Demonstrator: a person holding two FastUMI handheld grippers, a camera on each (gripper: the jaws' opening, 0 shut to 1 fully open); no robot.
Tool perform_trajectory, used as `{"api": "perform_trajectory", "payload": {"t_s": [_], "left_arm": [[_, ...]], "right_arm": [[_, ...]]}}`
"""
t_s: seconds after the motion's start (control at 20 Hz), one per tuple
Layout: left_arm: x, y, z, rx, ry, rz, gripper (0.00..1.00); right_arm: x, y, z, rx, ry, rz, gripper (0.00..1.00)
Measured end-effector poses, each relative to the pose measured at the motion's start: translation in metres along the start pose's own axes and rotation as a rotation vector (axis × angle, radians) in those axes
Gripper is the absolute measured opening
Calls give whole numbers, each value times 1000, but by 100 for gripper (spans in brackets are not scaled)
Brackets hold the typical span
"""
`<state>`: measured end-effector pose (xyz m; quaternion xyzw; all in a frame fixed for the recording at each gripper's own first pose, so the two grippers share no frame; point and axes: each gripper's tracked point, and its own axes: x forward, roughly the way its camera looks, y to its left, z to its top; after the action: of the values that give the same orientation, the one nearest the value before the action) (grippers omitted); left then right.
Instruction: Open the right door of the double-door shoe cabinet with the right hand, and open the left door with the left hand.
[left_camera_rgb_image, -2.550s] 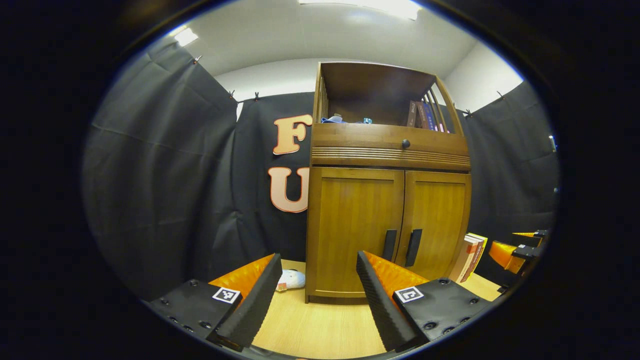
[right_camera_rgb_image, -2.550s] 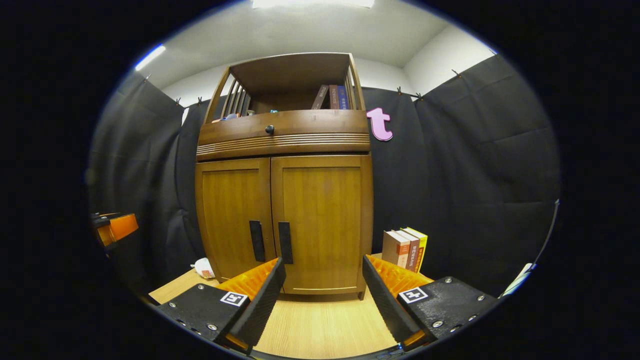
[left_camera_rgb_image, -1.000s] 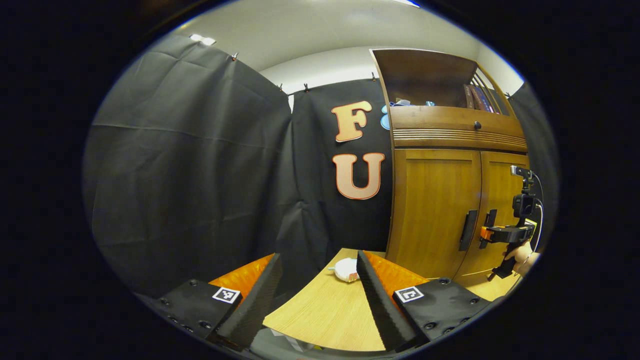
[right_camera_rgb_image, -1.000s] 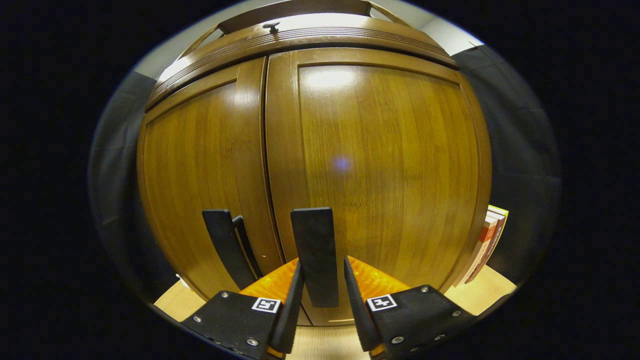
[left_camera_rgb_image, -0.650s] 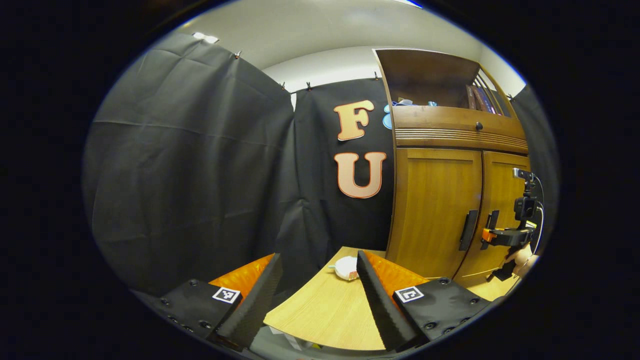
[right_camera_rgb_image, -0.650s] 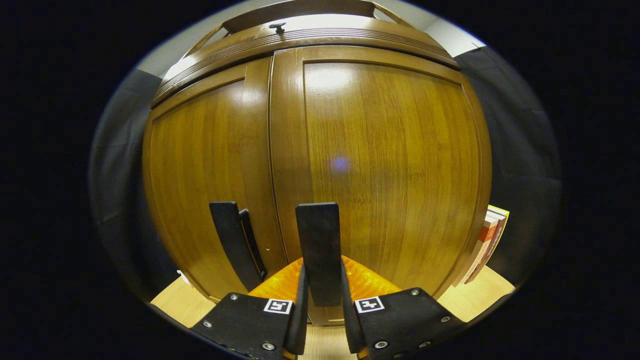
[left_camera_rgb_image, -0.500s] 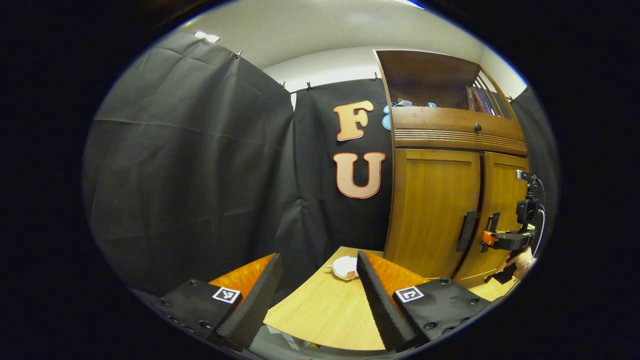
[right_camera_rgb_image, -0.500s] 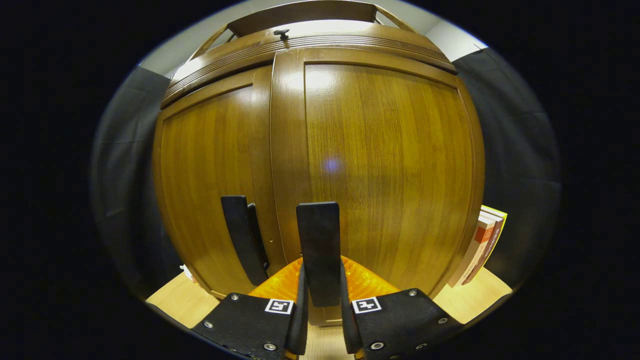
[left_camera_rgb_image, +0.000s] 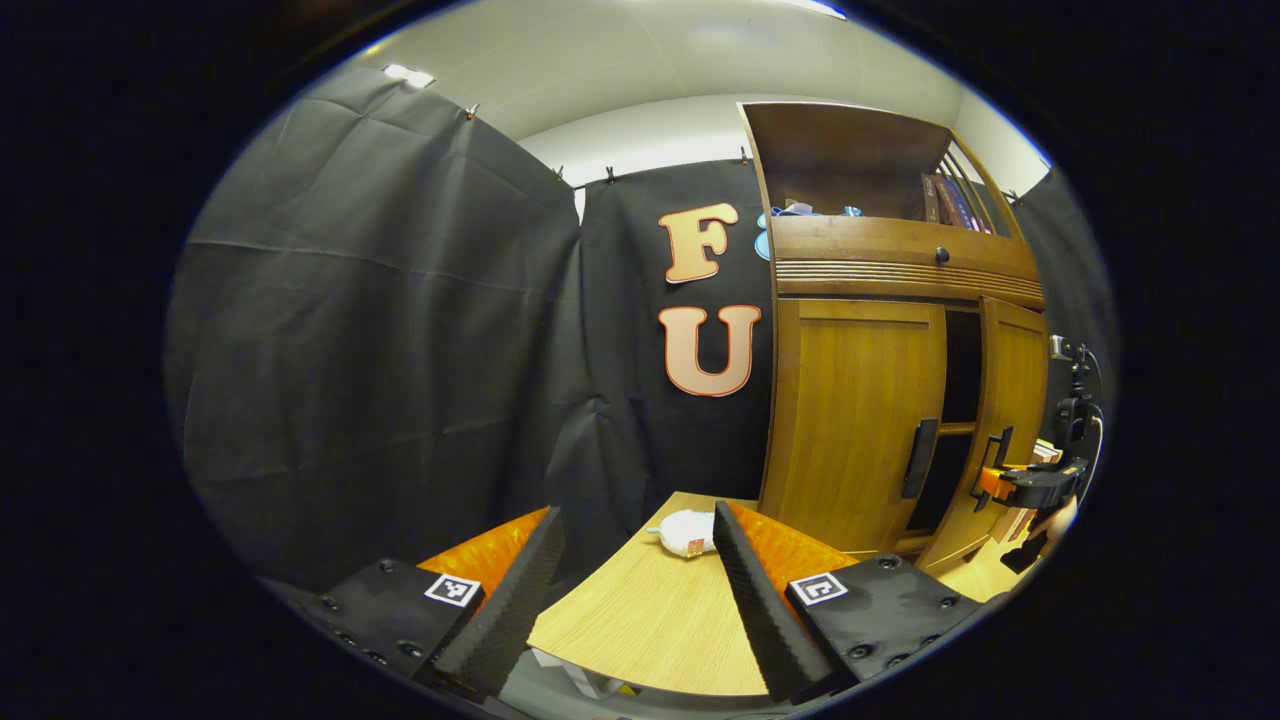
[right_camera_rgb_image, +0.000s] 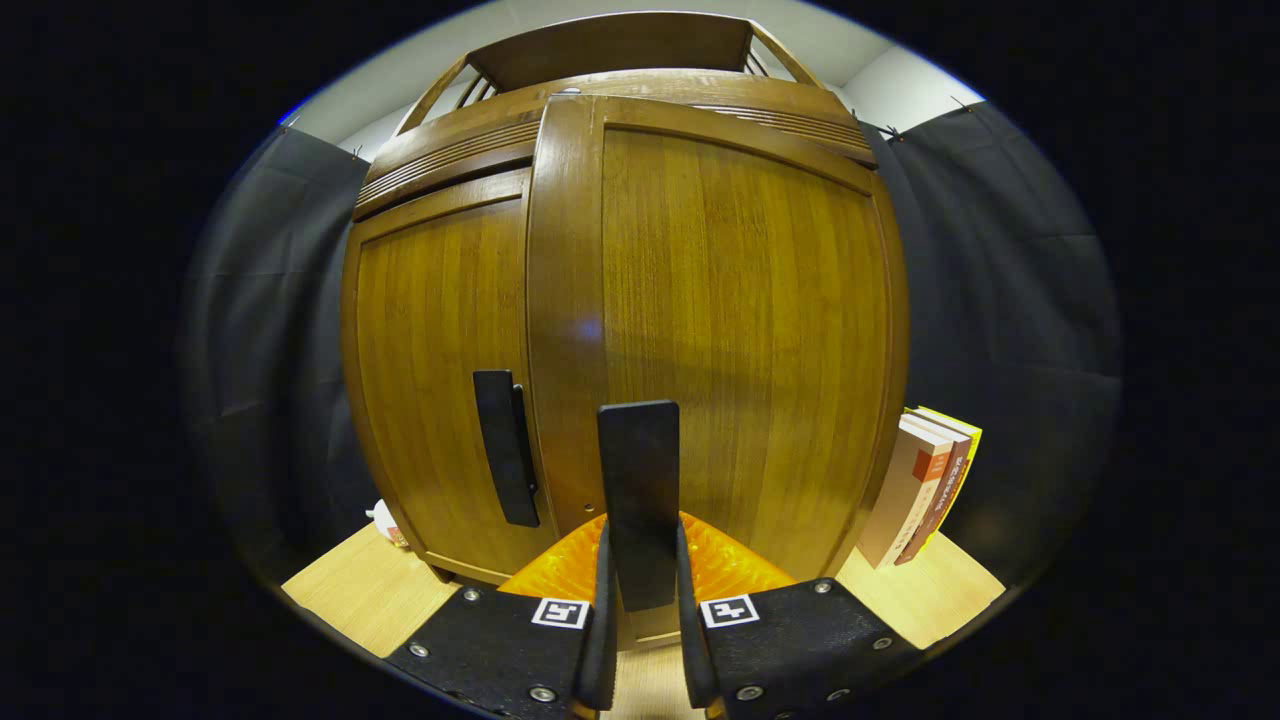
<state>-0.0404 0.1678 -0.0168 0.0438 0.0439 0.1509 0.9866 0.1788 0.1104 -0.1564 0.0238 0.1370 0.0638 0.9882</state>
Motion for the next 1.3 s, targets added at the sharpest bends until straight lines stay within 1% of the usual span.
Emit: {"api": "perform_trajectory", "payload": {"t_s": [0.05, 0.1, 0.15, 0.2, 0.3, 0.35, 0.4, 0.6, 0.65, 0.75, 0.85, 0.9, 0.95, 1.0, 1.05, 1.15, 1.25, 1.3], "left_arm": [[0, 0, 1, -1, -3, 0, 93], [0, -1, 1, -5, -5, -3, 96], [-1, -2, 1, -7, -5, -7, 96], [-2, -1, 0, -7, -5, -11, 93], [-4, -2, 2, -2, -12, -22, 93], [-5, -3, 2, 2, -17, -33, 93], [-6, -5, 4, 8, -23, -43, 93], [-11, -12, 8, -2, -29, -78, 93], [-13, -18, 7, -7, -28, -90, 93], [-13, -34, 6, -6, -27, -107, 93], [-12, -44, 9, -2, -28, -125, 93], [-13, -48, 9, -4, -28, -136, 93], [-14, -55, 10, -8, -27, -149, 96], [-16, -62, 10, -12, -27, -161, 100], [-17, -69, 11, -13, -27, -173, 100], [-22, -82, 12, -10, -29, -190, 93], [-29, -96, 15, -13, -32, -207, 93], [-31, -101, 17, -11, -34, -212, 93]], "right_arm": [[-6, -3, -1, 5, 2, 0, 27], [-11, -5, -1, 11, 0, -1, 27], [-17, -7, -2, 13, 1, -1, 27], [-24, -12, -3, 14, 1, -1, 27], [-37, -19, -5, 21, 5, -4, 27], [-43, -23, -6, 26, 7, -6, 30], [-49, -28, -7, 35, 9, -11, 27], [-71, -47, -7, 33, 8, -43, 26], [-76, -54, -6, 37, 8, -53, 23], [-91, -68, -7, 53, 10, -72, 23], [-103, -82, -11, 47, 11, -98, 18], [-109, -88, -12, 41, 10, -108, 9], [-113, -93, -13, 41, 11, -113, 13], [-120, -100, -12, 46, 10, -117, 10], [-123, -105, -11, 49, 11, -119, 10], [-130, -116, -12, 51, 11, -119, 8], [-134, -131, -12, 58, 12, -124, 7], [-136, -141, -11, 62, 8, -130, 10]]}}
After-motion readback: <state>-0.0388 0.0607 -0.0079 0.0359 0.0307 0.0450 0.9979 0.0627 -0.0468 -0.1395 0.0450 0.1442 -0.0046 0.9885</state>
